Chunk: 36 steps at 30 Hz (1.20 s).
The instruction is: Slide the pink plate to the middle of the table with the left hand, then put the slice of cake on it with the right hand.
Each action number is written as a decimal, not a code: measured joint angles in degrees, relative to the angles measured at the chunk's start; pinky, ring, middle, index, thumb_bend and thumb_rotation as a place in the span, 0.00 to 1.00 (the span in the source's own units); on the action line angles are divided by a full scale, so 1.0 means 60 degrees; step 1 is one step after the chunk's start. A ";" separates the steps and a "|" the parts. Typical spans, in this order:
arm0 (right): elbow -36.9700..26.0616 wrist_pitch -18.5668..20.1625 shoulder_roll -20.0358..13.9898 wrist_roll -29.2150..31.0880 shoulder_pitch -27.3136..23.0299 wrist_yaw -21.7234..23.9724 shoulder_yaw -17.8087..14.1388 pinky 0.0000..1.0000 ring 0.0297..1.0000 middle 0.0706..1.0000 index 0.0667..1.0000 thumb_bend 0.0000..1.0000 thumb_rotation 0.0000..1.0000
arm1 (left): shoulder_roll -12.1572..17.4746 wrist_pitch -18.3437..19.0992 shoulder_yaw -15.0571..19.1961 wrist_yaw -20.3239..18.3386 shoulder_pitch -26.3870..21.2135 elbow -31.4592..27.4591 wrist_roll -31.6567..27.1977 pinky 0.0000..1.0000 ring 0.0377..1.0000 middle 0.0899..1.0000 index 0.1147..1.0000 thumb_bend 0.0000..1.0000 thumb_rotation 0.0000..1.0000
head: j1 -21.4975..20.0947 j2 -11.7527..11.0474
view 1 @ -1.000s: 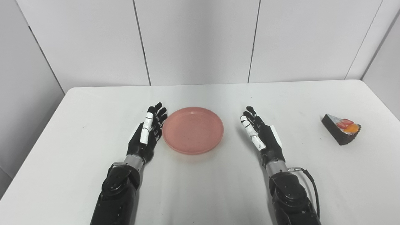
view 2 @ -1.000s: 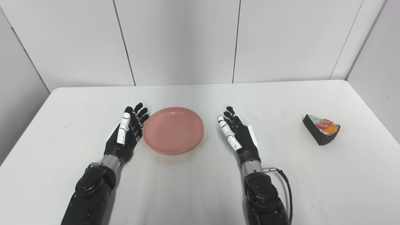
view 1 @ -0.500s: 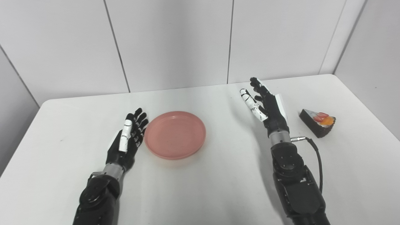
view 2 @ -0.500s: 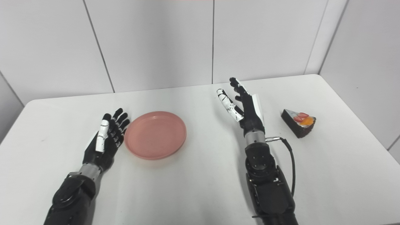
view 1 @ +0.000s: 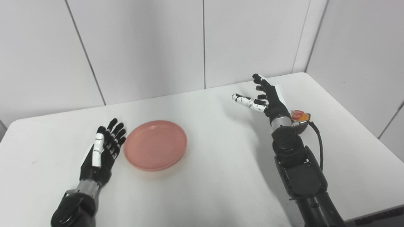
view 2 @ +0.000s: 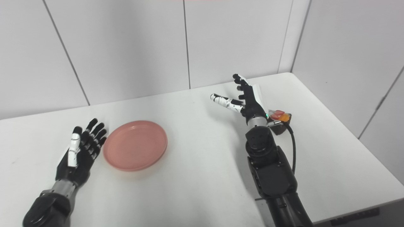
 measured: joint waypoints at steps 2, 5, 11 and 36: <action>-0.0077 0.0252 -0.0182 -0.0123 -0.0017 0.0046 -0.0027 0.73 0.83 0.84 0.85 0.68 0.29 | 0.0038 0.0001 -0.0003 -0.0043 -0.0003 0.0025 0.0000 1.00 0.98 0.97 0.97 0.75 1.00 | 0.0000 0.0000; -0.0084 0.0410 -0.0419 -0.0465 -0.0017 0.0284 -0.0237 0.68 0.79 0.82 0.85 0.69 0.28 | 0.0040 0.0004 -0.0020 -0.0043 -0.0001 0.0007 0.0002 1.00 0.98 0.97 0.97 0.74 1.00 | 0.0029 0.0000; -0.0132 0.0440 -0.0899 -0.1684 -0.0016 0.0900 -0.0682 0.50 0.63 0.70 0.83 0.73 0.33 | 0.0040 0.0008 -0.0085 -0.0046 -0.0002 0.0001 0.0008 1.00 0.99 0.98 0.97 0.73 1.00 | -0.0145 -0.0044; 0.0333 0.0444 -0.0870 -0.6240 -0.0017 0.3665 -0.1717 0.71 0.82 0.85 0.88 0.86 0.40 | 0.0290 -0.1509 0.0027 0.0029 -0.0756 0.1670 0.0437 1.00 1.00 1.00 1.00 0.77 1.00 | -0.0806 -0.0176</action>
